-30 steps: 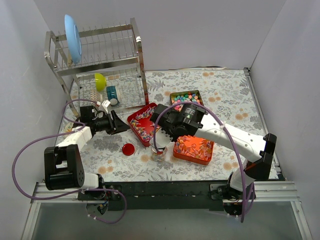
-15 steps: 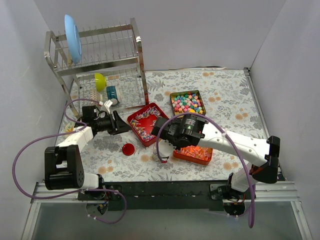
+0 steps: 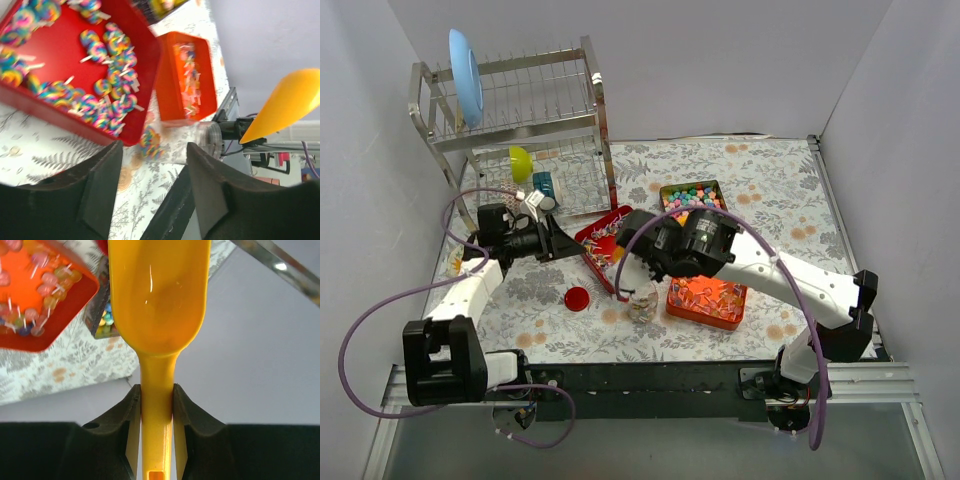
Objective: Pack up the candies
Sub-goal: Place the fake candies in the packing bottle, then adjust the spatula.
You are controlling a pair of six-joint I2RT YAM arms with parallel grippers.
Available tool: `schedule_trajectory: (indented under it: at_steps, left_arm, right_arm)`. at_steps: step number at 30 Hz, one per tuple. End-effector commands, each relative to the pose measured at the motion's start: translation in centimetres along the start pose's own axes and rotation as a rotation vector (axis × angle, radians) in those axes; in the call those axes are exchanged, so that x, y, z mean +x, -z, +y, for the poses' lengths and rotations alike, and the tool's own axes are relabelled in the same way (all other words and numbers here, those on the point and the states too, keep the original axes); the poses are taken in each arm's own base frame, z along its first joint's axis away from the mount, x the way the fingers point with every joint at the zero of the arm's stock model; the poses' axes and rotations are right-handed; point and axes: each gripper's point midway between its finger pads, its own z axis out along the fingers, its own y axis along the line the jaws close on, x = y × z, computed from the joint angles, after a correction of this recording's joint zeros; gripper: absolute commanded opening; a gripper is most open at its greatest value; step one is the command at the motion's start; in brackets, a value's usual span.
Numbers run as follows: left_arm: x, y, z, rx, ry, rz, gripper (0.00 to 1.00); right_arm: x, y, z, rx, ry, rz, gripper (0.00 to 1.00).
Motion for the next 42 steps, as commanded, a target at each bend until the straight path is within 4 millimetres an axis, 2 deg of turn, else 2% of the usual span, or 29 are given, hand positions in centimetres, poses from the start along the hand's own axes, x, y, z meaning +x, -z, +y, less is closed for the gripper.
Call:
schedule_trajectory:
  at_steps: [1, 2, 3, 5, 8, 9, 10, 17, 18, 20, 22, 24, 25, 26, 28, 30, 31, 33, 34, 35, 38, 42]
  left_arm:
    - [-2.7, 1.6, -6.0, 0.152, -0.194, -0.053, 0.57]
    - [-2.7, 1.8, -6.8, 0.18, -0.177, -0.043, 0.59]
    - [-3.2, 1.9, -7.6, 0.196, -0.182, -0.044, 0.61]
    - [-3.4, 1.8, -8.0, 0.215, -0.143, -0.024, 0.62]
    - [-3.9, 1.5, -8.9, 0.231, -0.107, -0.008, 0.63]
    - [-3.3, 0.8, -9.5, 0.243, -0.107, 0.019, 0.63]
    - [-3.6, 0.6, -9.8, 0.247, -0.114, 0.022, 0.63]
    - [-4.6, -2.1, -8.3, 0.208, -0.082, 0.06, 0.64]
    - [-4.7, -2.6, -7.7, 0.197, -0.064, 0.07, 0.63]
    - [-5.3, -2.9, -7.7, 0.206, -0.057, 0.069, 0.6]
    - [-5.4, -3.4, -7.2, 0.215, -0.035, 0.084, 0.48]
    - [-5.5, -3.6, -7.7, 0.257, -0.019, 0.105, 0.34]
    - [-5.4, -3.8, -7.4, 0.269, 0.007, 0.118, 0.18]
    - [-5.2, -3.5, -8.1, 0.32, -0.005, 0.138, 0.11]
    - [-4.7, -3.3, -8.7, 0.372, 0.031, 0.174, 0.0]
    - [-4.2, -2.6, -9.6, 0.442, 0.043, 0.217, 0.0]
    - [-3.5, -2.5, -9.4, 0.454, 0.062, 0.234, 0.0]
    - [-2.7, -2.1, -9.5, 0.486, 0.065, 0.265, 0.0]
    - [-2.1, -2.1, -9.3, 0.488, 0.093, 0.28, 0.0]
    - [-1.8, -2.1, -9.0, 0.49, 0.112, 0.291, 0.0]
    - [-1.2, -2.0, -8.7, 0.486, 0.125, 0.294, 0.0]
    - [-1.0, -2.1, -8.4, 0.476, 0.14, 0.287, 0.0]
  right_arm:
    - [1.4, 0.3, -3.1, 0.054, -0.362, -0.13, 0.01]
    - [2.0, -0.6, -3.0, 0.029, -0.456, -0.171, 0.01]
    - [2.0, -1.0, -3.7, 0.05, -0.502, -0.208, 0.01]
    - [2.1, -1.6, -4.2, 0.057, -0.571, -0.286, 0.01]
    - [1.4, -3.3, -3.9, 0.041, -0.589, -0.32, 0.01]
    - [1.1, -3.7, -3.7, 0.032, -0.596, -0.325, 0.01]
    - [0.9, -4.0, -4.2, 0.044, -0.608, -0.34, 0.01]
    - [-0.3, -4.5, -5.9, 0.072, -0.638, -0.417, 0.01]
    - [-0.5, -4.4, -6.1, 0.07, -0.641, -0.428, 0.01]
    - [-0.9, -4.1, -6.5, 0.072, -0.651, -0.455, 0.01]
    - [-1.0, -3.9, -6.6, 0.072, -0.654, -0.466, 0.01]
    - [-1.3, -4.1, -6.3, 0.061, -0.654, -0.477, 0.01]
    - [-1.5, -4.1, -6.2, 0.061, -0.656, -0.485, 0.01]
    - [-1.9, -4.1, -6.2, 0.054, -0.659, -0.505, 0.01]
    - [-2.1, -4.6, -5.8, 0.032, -0.677, -0.508, 0.01]
    - [-2.4, -4.6, -5.4, -0.01, -0.729, -0.556, 0.01]
    - [-2.1, -4.4, -5.4, -0.02, -0.762, -0.573, 0.08]
    - [-0.7, -4.1, -5.5, -0.052, -0.859, -0.646, 0.36]
    - [0.1, -3.2, -6.0, -0.044, -0.916, -0.687, 0.97]
    - [1.5, -2.8, -6.4, -0.046, -0.979, -0.75, 0.98]
    - [3.4, -1.1, -7.0, -0.03, -1.063, -0.873, 0.98]
    - [2.8, -0.4, -6.6, -0.015, -1.026, -0.948, 0.96]
